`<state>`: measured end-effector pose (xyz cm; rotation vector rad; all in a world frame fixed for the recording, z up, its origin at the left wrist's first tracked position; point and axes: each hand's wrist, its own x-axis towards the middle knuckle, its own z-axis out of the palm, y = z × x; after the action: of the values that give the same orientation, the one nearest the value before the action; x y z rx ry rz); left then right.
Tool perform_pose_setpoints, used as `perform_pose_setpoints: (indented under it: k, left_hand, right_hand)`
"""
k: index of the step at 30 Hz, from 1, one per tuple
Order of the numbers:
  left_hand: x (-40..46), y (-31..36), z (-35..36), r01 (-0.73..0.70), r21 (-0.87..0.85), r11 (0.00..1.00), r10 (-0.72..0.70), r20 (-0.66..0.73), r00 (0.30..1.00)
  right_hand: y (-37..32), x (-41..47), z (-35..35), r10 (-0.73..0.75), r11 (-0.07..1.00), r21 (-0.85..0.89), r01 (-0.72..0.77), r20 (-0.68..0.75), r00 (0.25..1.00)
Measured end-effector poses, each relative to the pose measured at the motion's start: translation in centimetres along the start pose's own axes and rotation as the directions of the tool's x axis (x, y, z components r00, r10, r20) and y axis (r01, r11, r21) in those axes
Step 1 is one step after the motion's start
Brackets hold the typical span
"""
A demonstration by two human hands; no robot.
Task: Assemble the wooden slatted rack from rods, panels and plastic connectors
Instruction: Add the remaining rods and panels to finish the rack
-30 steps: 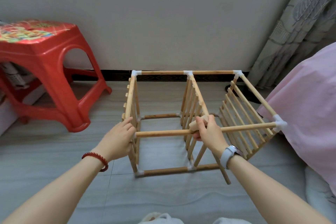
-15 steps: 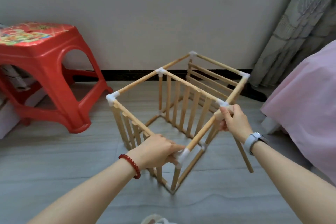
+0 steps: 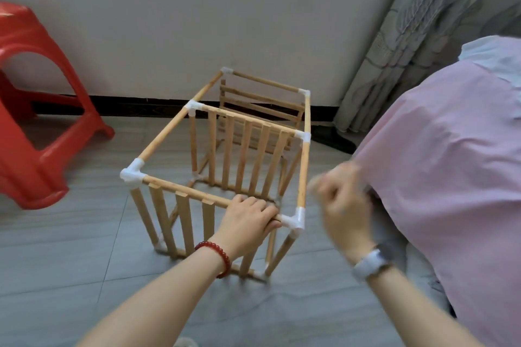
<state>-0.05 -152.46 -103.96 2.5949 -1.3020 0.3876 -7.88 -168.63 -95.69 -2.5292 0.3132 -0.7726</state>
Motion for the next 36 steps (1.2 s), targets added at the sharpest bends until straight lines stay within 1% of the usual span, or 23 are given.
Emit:
perform_pose_setpoints:
  k: [1, 2, 3, 5, 7, 8, 9, 10, 11, 12, 13, 15, 17, 18, 19, 20, 21, 22, 25, 27, 30, 32, 36]
  left_hand:
    - [0.1, -0.1, 0.1, 0.003, -0.011, 1.000, -0.002, 0.016, 1.000]
    - [0.1, 0.0, 0.2, 0.012, -0.026, 1.000, -0.011, 0.036, 0.999]
    - [0.3, 0.0, 0.3, 0.025, -0.039, 0.999, -0.024, 0.045, 0.999]
    - [0.5, -0.2, 0.4, 0.035, -0.050, 0.998, -0.033, 0.033, 0.999]
    - [0.5, -0.3, 0.4, 0.036, -0.054, 0.998, -0.034, 0.038, 0.999]
    - [0.5, -0.3, 0.4, 0.035, -0.054, 0.998, -0.033, 0.035, 0.999]
    - [0.4, -0.3, 0.3, 0.034, -0.050, 0.998, -0.033, 0.036, 0.999]
    - [0.4, -0.3, 0.2, 0.038, -0.053, 0.998, -0.036, 0.042, 0.998]
    - [0.3, -0.2, 0.2, 0.041, -0.057, 0.998, -0.038, 0.043, 0.998]
    - [0.4, -0.3, 0.2, 0.043, -0.055, 0.998, -0.041, 0.032, 0.999]
    - [0.4, -0.3, 0.1, 0.050, -0.053, 0.997, -0.048, 0.037, 0.998]
    - [0.4, -0.4, 0.1, 0.052, -0.047, 0.998, -0.048, 0.073, 0.996]
    - [0.4, -0.3, 0.1, 0.055, -0.039, 0.998, -0.052, 0.083, 0.995]
    - [0.5, -0.2, -0.1, 0.055, -0.046, 0.997, -0.050, 0.108, 0.993]
    - [0.5, -0.4, -0.4, 0.058, -0.060, 0.997, -0.049, 0.134, 0.990]
    - [0.6, -0.5, -0.6, 0.059, -0.096, 0.994, -0.044, 0.157, 0.987]
    - [0.3, -0.8, -0.8, 0.066, -0.148, 0.987, -0.039, 0.175, 0.984]
    - [-0.1, -1.7, -1.4, 0.064, -0.191, 0.980, -0.030, 0.174, 0.984]
    - [-1.8, -5.8, -3.2, 0.059, -0.146, 0.988, -0.038, 0.141, 0.989]
    - [-2.9, -9.7, -4.4, 0.209, -0.054, 0.977, -0.198, 0.161, 0.967]
    - [-5.0, -15.2, -6.0, 0.496, 0.075, 0.865, -0.496, 0.276, 0.823]
    - [-6.4, -17.1, -6.4, 0.527, 0.066, 0.847, -0.515, 0.343, 0.785]
    - [-6.9, -16.0, -6.2, 0.507, 0.082, 0.858, -0.510, 0.244, 0.825]
  right_hand:
    - [0.4, -1.4, 1.4, 0.061, 0.985, -0.172, -0.018, 0.244, 0.968]
    - [0.9, -2.0, 1.9, 0.111, 0.968, -0.249, -0.021, 0.352, 0.929]
    - [1.1, -1.3, 1.8, 0.086, 0.978, -0.208, -0.017, 0.329, 0.940]
    - [0.7, 1.5, 0.3, -0.036, 0.999, 0.023, 0.036, 0.017, 0.999]
    - [0.1, 2.8, -0.5, -0.094, 0.971, 0.190, 0.148, -0.268, 0.959]
    - [0.0, 2.2, -0.2, -0.101, 0.970, 0.192, 0.147, -0.232, 0.968]
    - [-0.1, 0.7, 0.8, -0.093, 0.990, 0.103, 0.101, -0.075, 0.993]
    - [0.0, -1.1, 2.0, -0.027, 0.998, -0.059, 0.038, 0.183, 0.983]
    - [0.3, -2.5, 2.7, 0.074, 0.982, -0.190, -0.003, 0.367, 0.927]
    - [0.9, -2.4, 3.0, 0.067, 0.970, -0.239, 0.034, 0.399, 0.915]
    - [1.2, -1.5, 2.8, 0.030, 0.972, -0.228, 0.057, 0.360, 0.933]
    - [0.5, 0.6, 1.1, -0.059, 0.996, -0.058, 0.066, 0.118, 0.991]
    - [-0.1, 1.2, 0.3, -0.067, 0.985, 0.147, 0.091, -0.165, 0.984]
    - [0.2, 0.4, 0.5, -0.055, 0.986, 0.143, 0.082, -0.183, 0.982]
    - [0.2, -0.8, 1.4, -0.024, 0.997, 0.065, 0.029, -0.074, 0.997]
    - [0.4, -2.2, 2.1, 0.034, 0.998, -0.051, -0.028, 0.122, 0.992]
    - [0.8, -3.1, 2.8, 0.110, 0.989, -0.129, -0.076, 0.275, 0.955]
    - [1.0, -3.1, 3.3, 0.137, 0.987, -0.125, -0.102, 0.314, 0.939]
    - [0.2, -1.0, 3.7, 0.005, 1.000, -0.004, -0.004, 0.274, 0.962]
    - [-1.2, -0.4, 4.5, -0.044, 0.998, 0.066, 0.024, 0.323, 0.945]
    - [-3.0, -1.3, 6.4, -0.025, 0.989, 0.138, -0.057, 0.528, 0.849]
    - [-3.4, -1.8, 7.4, -0.049, 0.987, 0.150, -0.048, 0.583, 0.811]
    - [-3.0, -2.1, 8.0, -0.120, 0.991, 0.106, 0.077, 0.496, 0.860]
